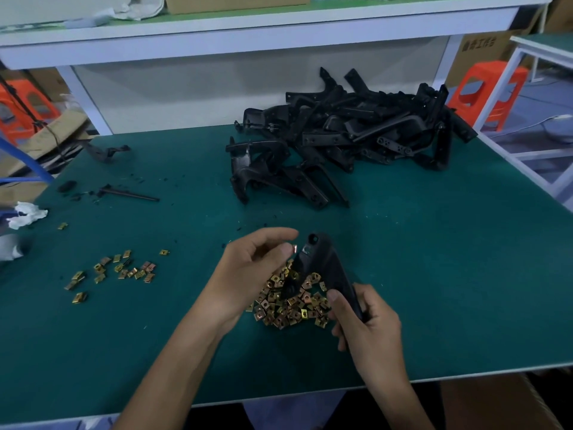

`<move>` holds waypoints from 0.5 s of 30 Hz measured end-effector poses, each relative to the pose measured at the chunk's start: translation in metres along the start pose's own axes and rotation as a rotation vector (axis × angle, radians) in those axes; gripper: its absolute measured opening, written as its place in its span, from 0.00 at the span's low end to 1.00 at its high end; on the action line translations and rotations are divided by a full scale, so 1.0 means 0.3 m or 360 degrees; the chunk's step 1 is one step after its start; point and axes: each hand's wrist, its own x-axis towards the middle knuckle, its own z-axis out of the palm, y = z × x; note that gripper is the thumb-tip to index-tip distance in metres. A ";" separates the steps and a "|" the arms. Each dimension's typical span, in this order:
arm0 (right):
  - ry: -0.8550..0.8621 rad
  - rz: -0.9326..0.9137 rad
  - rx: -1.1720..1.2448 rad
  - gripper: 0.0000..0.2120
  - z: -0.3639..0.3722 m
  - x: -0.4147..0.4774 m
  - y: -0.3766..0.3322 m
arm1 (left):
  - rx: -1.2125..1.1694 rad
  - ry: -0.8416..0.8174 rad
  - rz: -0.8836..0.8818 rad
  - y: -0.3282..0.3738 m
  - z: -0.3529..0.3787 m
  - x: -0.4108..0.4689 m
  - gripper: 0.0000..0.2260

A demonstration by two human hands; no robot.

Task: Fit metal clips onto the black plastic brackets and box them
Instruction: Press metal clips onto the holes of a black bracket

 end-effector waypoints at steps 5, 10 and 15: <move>-0.0025 -0.0013 -0.0019 0.15 0.000 -0.001 -0.004 | -0.0010 0.0050 -0.0007 0.013 0.011 0.010 0.09; -0.0047 -0.0025 -0.0049 0.13 0.002 -0.001 -0.013 | 0.0073 0.0049 0.0029 0.010 0.000 0.019 0.09; -0.0062 -0.0027 -0.0102 0.05 0.001 0.005 -0.005 | 0.0149 -0.0010 0.0071 0.008 -0.011 0.026 0.10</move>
